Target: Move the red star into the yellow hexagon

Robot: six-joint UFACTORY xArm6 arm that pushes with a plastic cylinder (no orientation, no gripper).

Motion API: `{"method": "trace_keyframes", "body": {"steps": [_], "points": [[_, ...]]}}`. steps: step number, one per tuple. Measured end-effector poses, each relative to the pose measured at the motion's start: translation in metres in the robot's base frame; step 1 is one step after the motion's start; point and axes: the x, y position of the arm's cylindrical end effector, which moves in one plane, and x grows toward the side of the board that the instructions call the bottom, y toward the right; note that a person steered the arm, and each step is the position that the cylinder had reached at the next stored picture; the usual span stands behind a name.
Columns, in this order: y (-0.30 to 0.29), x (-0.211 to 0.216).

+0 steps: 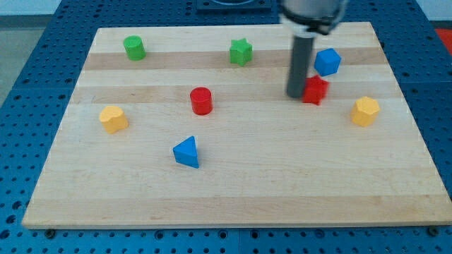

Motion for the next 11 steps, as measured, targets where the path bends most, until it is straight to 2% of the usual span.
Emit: {"method": "trace_keyframes", "body": {"steps": [1, 3, 4, 7, 8, 9, 10, 11], "points": [[0.036, -0.003], [0.04, -0.066], [0.072, -0.064], [0.075, -0.012], [0.085, -0.015], [0.134, -0.044], [0.172, -0.091], [0.161, -0.151]]}}
